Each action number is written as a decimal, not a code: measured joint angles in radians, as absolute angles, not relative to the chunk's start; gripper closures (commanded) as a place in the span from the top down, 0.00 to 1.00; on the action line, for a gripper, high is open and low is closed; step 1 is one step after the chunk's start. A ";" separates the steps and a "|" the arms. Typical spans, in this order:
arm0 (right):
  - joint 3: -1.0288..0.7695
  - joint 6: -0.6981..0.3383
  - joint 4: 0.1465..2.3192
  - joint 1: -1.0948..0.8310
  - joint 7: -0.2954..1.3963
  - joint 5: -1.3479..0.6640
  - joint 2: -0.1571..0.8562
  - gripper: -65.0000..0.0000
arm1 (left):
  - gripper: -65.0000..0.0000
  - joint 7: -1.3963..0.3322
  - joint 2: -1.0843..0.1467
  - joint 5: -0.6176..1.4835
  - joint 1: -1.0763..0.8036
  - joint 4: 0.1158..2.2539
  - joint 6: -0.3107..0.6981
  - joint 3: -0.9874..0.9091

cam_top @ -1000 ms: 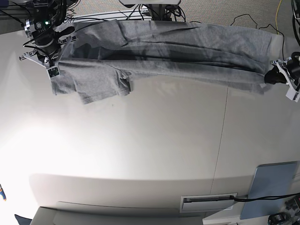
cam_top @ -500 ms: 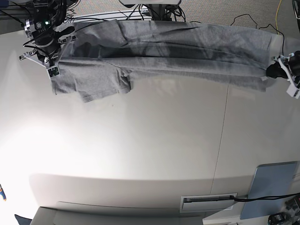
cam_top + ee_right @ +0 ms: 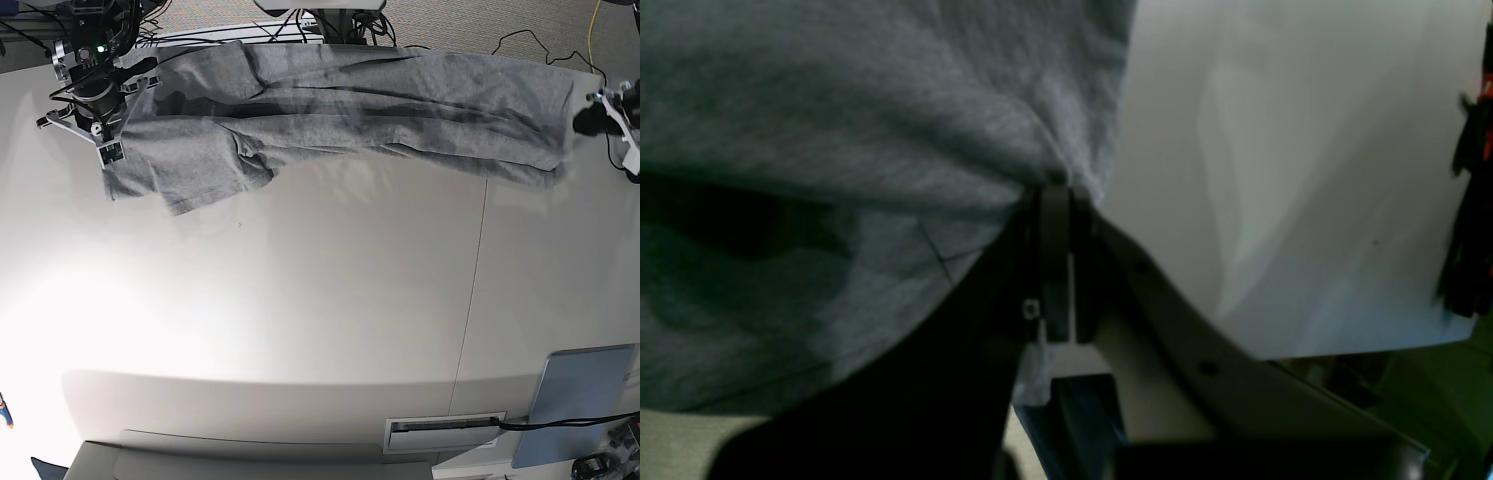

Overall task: Fold the T-shirt properly
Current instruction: 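Lower the hem onto the collar edge and adjust the left gripper's hold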

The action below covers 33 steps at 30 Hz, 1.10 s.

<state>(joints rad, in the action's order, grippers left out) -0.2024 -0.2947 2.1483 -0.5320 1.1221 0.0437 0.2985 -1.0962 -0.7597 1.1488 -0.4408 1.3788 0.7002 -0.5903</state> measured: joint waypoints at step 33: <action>-0.202 -0.295 2.148 -0.532 1.137 0.044 0.299 0.00 | 0.51 -0.859 -0.593 0.920 -0.320 1.377 0.468 -0.590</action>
